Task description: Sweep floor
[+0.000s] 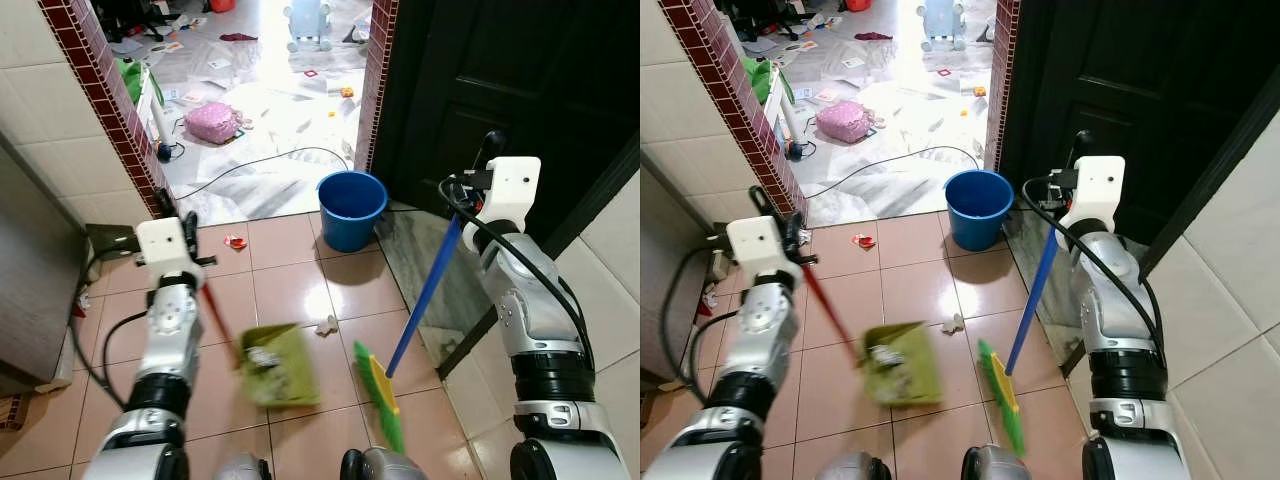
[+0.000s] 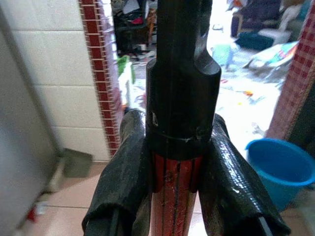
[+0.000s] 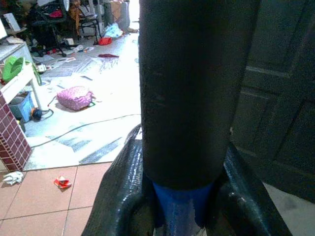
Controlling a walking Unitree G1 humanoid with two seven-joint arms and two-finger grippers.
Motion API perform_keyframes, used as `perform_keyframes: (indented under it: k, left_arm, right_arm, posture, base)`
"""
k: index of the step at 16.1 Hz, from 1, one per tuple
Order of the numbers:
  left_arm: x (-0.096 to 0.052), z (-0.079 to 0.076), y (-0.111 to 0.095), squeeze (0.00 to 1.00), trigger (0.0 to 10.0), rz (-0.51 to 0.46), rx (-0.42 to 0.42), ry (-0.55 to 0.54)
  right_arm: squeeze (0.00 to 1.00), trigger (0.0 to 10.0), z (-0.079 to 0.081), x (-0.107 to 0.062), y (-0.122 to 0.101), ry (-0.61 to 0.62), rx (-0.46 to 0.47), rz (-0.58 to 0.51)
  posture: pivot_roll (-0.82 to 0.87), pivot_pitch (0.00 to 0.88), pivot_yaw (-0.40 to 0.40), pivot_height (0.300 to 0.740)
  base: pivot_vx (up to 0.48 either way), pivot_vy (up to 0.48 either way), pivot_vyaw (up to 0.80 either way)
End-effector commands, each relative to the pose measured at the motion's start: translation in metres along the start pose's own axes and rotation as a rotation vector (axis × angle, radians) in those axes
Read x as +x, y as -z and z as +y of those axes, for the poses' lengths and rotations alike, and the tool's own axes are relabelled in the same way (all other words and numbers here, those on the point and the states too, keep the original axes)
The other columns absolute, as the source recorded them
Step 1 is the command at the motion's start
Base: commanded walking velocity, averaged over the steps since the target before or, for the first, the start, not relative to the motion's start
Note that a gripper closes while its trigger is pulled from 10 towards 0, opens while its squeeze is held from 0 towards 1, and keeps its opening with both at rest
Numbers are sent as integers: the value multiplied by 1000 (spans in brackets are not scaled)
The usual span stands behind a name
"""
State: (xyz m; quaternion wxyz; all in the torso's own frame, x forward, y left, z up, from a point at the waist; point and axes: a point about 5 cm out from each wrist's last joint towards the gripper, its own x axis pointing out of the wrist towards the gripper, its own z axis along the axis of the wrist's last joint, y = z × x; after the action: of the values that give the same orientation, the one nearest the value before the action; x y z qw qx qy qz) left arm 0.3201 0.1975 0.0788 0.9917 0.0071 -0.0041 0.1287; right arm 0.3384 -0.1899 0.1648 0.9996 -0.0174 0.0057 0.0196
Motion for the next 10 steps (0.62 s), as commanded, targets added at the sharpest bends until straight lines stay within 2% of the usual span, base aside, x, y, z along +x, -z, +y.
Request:
perform_keyframes:
  k: [1, 4, 6, 9, 10]
  left_arm:
    - [1, 8, 0, 0, 10000, 15, 25, -31]
    - [-3, 10, 1, 0, 10000, 22, 38, -27]
    - [-7, 7, 4, 0, 10000, 29, 42, -31]
    - [-10, -2, -6, 0, 10000, -14, -13, 18]
    - [-11, -5, -9, 0, 10000, -24, -25, 30]
  right_arm:
    - [0, 10000, 5, 1, -16, -23, -58, -95]
    - [0, 10000, 8, 0, -18, -23, -159, -131]
    - [0, 10000, 17, -1, -23, -65, -174, -195]
    - [0, 10000, 19, -7, -21, -70, -180, -222]
    - [0, 10000, 19, -9, -19, -67, -193, -223]
  posture:
    - [-142, 10, 22, 740]
    - [-130, 37, 24, 740]
    - [-126, 53, 15, 740]
    - [-124, 56, 13, 740]
    - [-124, 58, 12, 740]
  base:
    - [0, 0, 0]
    - [0, 0, 0]
    - [0, 0, 0]
    - [0, 0, 0]
    - [281, 0, 0]
